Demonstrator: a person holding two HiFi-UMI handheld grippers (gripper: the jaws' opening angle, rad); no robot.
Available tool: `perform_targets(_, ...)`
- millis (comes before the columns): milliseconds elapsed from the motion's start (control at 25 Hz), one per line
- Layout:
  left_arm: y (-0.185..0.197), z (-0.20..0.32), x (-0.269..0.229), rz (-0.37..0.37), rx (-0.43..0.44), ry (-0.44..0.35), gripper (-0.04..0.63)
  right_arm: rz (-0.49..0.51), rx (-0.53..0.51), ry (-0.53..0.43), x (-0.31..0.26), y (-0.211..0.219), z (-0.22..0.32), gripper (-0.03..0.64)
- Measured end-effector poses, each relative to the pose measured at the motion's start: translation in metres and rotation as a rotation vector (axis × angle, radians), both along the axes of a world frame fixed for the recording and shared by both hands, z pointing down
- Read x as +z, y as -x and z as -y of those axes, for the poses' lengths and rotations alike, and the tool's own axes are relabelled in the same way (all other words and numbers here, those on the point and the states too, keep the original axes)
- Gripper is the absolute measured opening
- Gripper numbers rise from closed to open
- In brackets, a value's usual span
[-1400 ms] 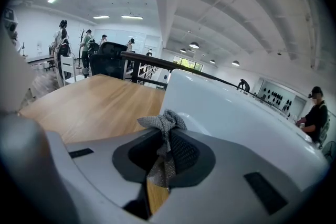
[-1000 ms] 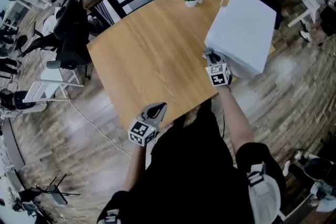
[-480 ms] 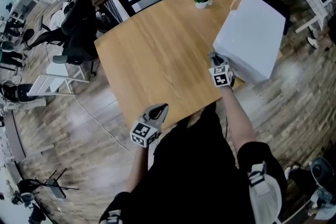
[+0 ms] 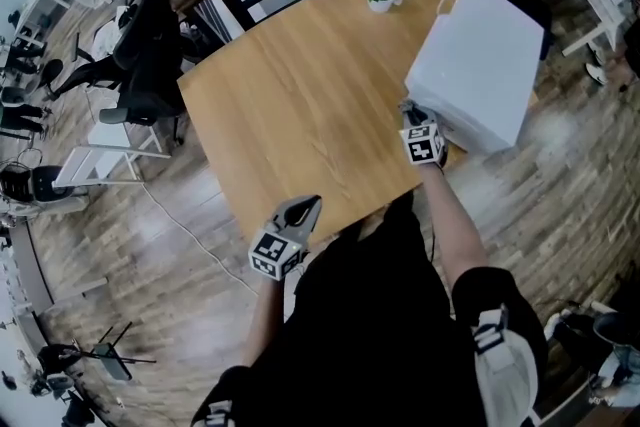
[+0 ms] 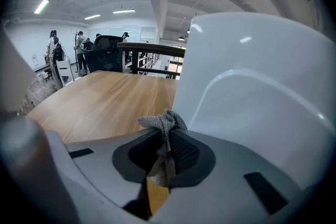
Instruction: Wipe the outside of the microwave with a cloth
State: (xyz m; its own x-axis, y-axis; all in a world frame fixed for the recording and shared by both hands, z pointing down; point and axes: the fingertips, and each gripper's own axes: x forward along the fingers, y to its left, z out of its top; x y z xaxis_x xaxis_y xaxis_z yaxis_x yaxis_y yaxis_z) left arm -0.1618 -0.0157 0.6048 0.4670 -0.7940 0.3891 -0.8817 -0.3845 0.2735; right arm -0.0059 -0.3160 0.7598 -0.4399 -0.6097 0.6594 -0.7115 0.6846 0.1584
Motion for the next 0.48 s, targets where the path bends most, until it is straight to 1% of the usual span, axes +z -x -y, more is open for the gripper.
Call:
perform_targets(80,-0.001,0.000,0.001,-0.003,0.007,0.012,0.003,0.006,0.021,0.010,0.003,-0.006,0.000,0.043)
perform_targets(240,-0.004,0.002,0.000,-0.001,0.033,-0.009,0.003,0.010,0.043,0.022,0.005,-0.016,-0.001,0.043)
perform_targets(400,-0.002,0.001,-0.002,0.013,0.059,-0.008,0.003,0.033,0.065,-0.025,-0.011,-0.023,0.001,0.043)
perform_targets(480,-0.001,0.000,-0.002,0.010,0.071,0.002,0.003,0.026,0.085,-0.009,-0.007,-0.032,-0.003,0.043)
